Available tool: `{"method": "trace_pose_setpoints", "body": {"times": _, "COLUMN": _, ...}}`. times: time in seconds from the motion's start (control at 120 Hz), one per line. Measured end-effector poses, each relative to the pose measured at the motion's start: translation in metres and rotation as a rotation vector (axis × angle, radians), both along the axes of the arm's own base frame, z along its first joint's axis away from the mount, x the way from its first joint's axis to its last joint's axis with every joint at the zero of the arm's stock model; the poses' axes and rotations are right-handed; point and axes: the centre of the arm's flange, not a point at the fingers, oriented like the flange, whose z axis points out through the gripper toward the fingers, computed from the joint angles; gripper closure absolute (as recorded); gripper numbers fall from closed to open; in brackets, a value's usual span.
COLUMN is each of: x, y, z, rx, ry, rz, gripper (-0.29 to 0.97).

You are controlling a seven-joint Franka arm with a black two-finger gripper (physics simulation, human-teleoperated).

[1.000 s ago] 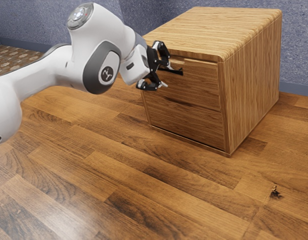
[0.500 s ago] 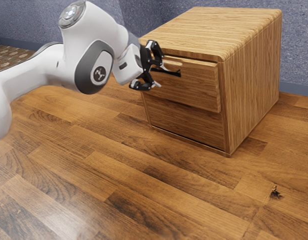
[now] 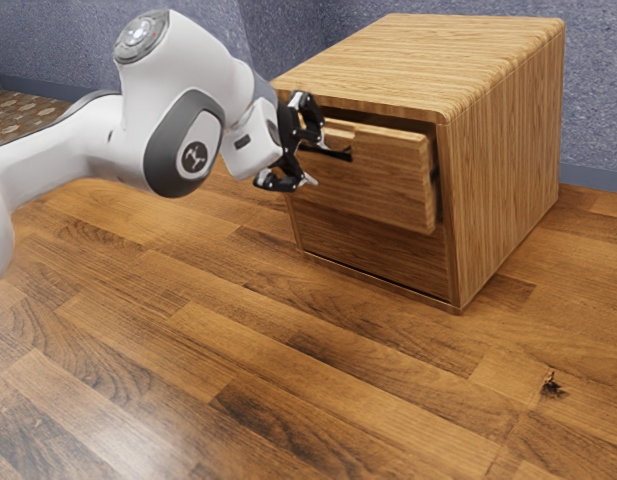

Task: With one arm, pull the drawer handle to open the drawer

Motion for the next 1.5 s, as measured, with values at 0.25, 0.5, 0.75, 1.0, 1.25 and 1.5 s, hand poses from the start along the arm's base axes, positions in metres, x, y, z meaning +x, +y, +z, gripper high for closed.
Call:
{"method": "trace_pose_setpoints", "body": {"times": 0.25, "x": -0.009, "y": -0.010, "z": 0.002, "rx": 0.006, "ry": 0.003, "rz": -0.010, "gripper": 0.47}}
{"method": "trace_pose_setpoints", "body": {"times": 0.5, "x": -0.026, "y": -0.018, "z": 0.007, "rx": 0.019, "ry": 0.003, "rz": -0.013, "gripper": 0.45}}
{"method": "trace_pose_setpoints", "body": {"times": 0.75, "x": -0.041, "y": -0.021, "z": 0.007, "rx": 0.029, "ry": 0.005, "rz": -0.009, "gripper": 0.44}}
{"method": "trace_pose_setpoints", "body": {"times": 1.0, "x": -0.057, "y": -0.017, "z": 0.011, "rx": 0.040, "ry": 0.003, "rz": 0.005, "gripper": 0.45}}
{"method": "trace_pose_setpoints", "body": {"times": 1.25, "x": -0.067, "y": -0.016, "z": 0.015, "rx": 0.046, "ry": -0.001, "rz": 0.014, "gripper": 0.43}}
{"method": "trace_pose_setpoints", "body": {"times": 1.5, "x": -0.079, "y": -0.012, "z": 0.017, "rx": 0.052, "ry": -0.002, "rz": 0.031, "gripper": 0.43}}
